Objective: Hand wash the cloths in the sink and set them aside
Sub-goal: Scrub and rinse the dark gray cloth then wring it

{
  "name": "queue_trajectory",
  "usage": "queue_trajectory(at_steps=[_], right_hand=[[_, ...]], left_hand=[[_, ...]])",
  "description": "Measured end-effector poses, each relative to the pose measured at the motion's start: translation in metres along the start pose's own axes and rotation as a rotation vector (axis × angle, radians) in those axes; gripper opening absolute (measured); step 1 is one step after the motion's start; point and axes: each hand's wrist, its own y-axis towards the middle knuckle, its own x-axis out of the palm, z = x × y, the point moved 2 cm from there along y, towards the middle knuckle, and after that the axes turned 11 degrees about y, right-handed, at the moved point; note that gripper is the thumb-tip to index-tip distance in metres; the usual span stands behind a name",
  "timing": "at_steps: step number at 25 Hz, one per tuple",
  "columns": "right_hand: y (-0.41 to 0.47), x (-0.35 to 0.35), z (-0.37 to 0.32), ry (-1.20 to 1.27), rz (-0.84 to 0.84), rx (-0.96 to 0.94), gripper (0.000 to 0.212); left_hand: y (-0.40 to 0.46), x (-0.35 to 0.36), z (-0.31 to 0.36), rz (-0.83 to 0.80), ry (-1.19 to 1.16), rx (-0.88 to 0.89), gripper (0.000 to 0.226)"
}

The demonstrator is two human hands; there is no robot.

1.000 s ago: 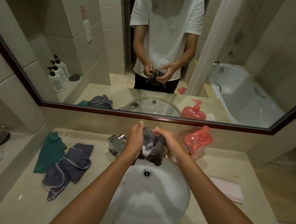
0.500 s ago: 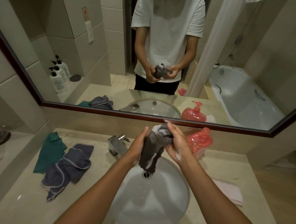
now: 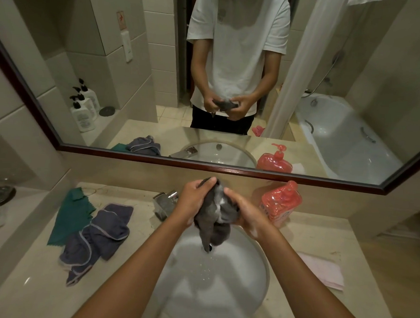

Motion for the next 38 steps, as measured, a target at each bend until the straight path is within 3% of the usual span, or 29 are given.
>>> queue_trajectory(at_steps=[4,9,11,13,16,21,26,30,34,38], right_hand=[[-0.004,0.007,-0.005,-0.033,-0.008,-0.165,0.028],[-0.003,0.0,-0.01,0.163,0.122,-0.346,0.022],[-0.003,-0.003,-0.014,0.247,0.186,-0.377,0.012],[-0.003,-0.008,-0.018,0.313,0.247,-0.368,0.011],[-0.005,-0.007,-0.014,0.238,0.299,-0.29,0.024],[-0.006,0.04,0.01,-0.161,0.475,-0.442,0.052],[0.007,0.042,-0.013,-0.111,0.6,-0.441,0.054],[0.003,0.057,0.013,-0.169,0.548,-0.446,0.054],[0.012,0.042,-0.01,-0.101,0.569,-0.394,0.052],[0.004,0.054,0.008,-0.132,0.467,-0.391,0.049]], left_hand=[[-0.001,-0.001,0.013,-0.086,0.027,-0.004,0.048],[-0.007,-0.003,-0.009,-0.228,-0.046,-0.275,0.057],[-0.012,-0.002,-0.019,-0.267,-0.044,-0.295,0.059],[-0.014,0.0,-0.025,-0.214,-0.149,-0.242,0.059],[-0.015,0.008,-0.025,-0.053,-0.361,-0.165,0.042],[-0.017,0.034,-0.011,0.175,-0.137,-0.117,0.055],[-0.026,0.042,0.0,0.199,0.014,-0.042,0.05],[-0.014,0.027,0.013,0.251,0.073,-0.064,0.052],[-0.026,0.04,0.005,0.183,0.078,-0.099,0.054],[-0.016,0.029,0.01,0.227,0.059,-0.101,0.054]])
